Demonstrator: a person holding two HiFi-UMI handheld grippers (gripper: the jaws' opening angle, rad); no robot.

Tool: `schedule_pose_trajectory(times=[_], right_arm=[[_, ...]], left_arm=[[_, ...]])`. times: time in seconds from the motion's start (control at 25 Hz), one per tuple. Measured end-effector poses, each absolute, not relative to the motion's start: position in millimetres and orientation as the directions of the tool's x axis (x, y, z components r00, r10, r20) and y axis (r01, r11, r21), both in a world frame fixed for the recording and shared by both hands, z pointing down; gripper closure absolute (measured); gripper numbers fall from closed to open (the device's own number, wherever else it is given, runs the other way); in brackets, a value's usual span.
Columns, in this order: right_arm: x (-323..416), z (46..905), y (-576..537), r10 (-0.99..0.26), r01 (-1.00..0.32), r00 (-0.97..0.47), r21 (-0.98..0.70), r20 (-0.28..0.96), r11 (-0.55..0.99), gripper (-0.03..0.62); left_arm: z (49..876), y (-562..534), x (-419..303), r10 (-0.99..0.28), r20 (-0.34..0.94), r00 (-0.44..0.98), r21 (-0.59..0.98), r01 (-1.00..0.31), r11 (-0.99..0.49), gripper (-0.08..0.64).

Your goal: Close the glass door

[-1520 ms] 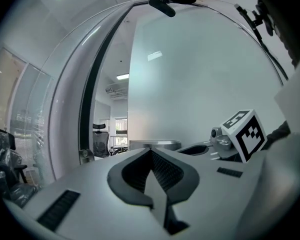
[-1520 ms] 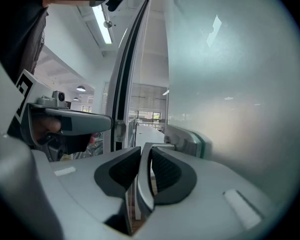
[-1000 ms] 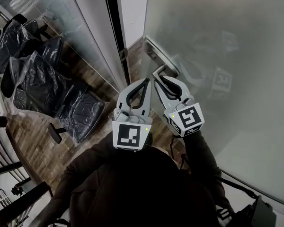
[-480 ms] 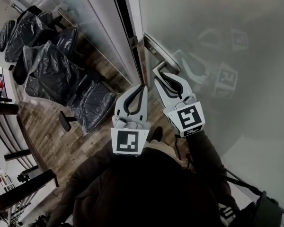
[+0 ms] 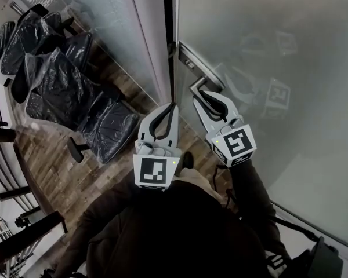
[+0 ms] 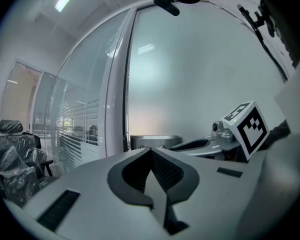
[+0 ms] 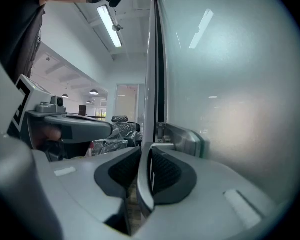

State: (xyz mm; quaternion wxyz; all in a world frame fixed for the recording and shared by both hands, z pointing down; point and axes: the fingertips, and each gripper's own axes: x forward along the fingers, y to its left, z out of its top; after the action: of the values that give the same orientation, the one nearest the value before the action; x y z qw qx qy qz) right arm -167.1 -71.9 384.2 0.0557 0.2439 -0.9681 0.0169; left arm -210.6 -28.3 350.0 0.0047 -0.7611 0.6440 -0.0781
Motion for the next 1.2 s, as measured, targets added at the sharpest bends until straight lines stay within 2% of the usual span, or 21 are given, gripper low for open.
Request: schedule_pose_trajectory(times=[0.48,1.2], right_arm=[[-172,367,-61,-0.449,-0.453,-0.886,-0.007,0.116,0.891,0.525],[-173,367,-60,-0.457,-0.461,-0.882,-0.007,0.117,0.887,0.528]], left_arm=[[312,-42,-189,-0.984,0.083,0.158,-0.124,-0.978,-0.167,0.563],[314,-33,-195,-0.987,0.088,0.133,-0.121,-0.982,-0.143,0.563]])
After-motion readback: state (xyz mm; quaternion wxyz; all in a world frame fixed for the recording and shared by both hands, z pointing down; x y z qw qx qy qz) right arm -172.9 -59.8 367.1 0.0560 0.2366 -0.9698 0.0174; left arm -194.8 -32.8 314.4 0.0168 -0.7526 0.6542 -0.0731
